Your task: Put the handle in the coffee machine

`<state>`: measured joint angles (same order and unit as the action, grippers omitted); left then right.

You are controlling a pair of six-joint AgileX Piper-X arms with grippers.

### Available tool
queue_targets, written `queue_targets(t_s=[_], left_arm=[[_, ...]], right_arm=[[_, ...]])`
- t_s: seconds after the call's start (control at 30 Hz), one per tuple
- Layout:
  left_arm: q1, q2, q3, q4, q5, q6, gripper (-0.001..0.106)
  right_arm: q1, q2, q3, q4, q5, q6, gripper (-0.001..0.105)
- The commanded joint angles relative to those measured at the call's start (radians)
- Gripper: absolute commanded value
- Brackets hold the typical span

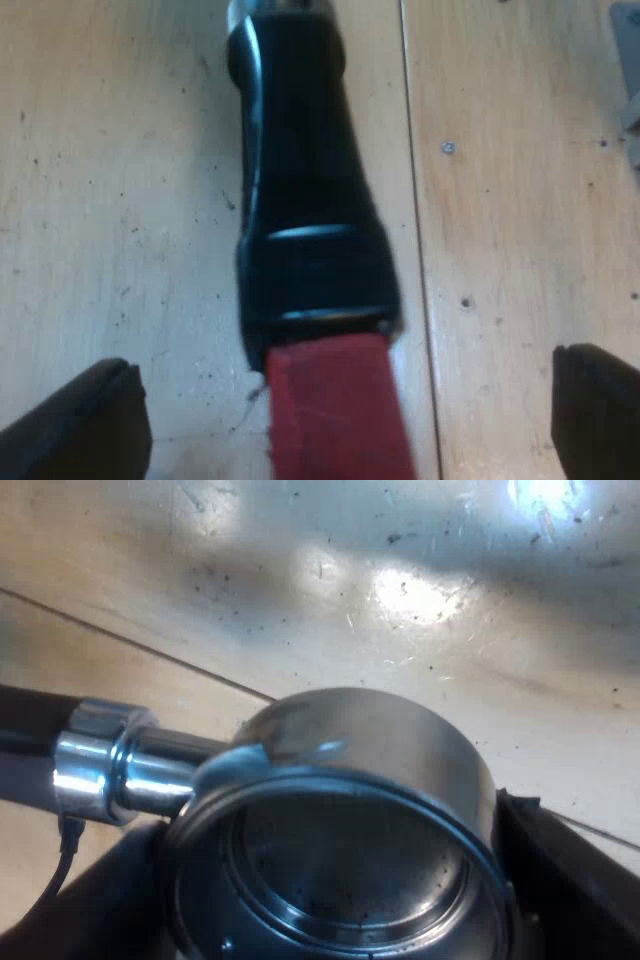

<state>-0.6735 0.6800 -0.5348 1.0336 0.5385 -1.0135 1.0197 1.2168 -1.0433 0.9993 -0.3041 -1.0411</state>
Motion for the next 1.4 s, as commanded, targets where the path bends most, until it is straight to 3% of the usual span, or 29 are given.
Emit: queue_targets(t_s=[0.03,0.47,0.67,1.2,1.4], left_arm=[[-0.002,-0.003,0.001,-0.031,-0.003,-0.010,0.083],[-0.002,-0.003,0.063,-0.060,-0.033,-0.021,0.083],[-0.002,-0.003,0.066,-0.139,-0.033,-0.036,0.083],[-0.002,-0.003,0.066,-0.174,-0.033,-0.037,0.083],[-0.002,-0.003,0.066,-0.170,-0.039,-0.037,0.076]], right_arm=[[-0.004,-0.017,-0.008,-0.007,-0.037,-0.011,0.000],[-0.004,-0.017,-0.008,-0.007,-0.031,-0.006,0.000],[-0.004,-0.017,-0.008,-0.009,-0.031,-0.003,0.000],[-0.004,-0.017,-0.008,-0.031,-0.031,0.024,0.000],[-0.004,-0.017,-0.008,-0.031,-0.031,0.026,0.000]])
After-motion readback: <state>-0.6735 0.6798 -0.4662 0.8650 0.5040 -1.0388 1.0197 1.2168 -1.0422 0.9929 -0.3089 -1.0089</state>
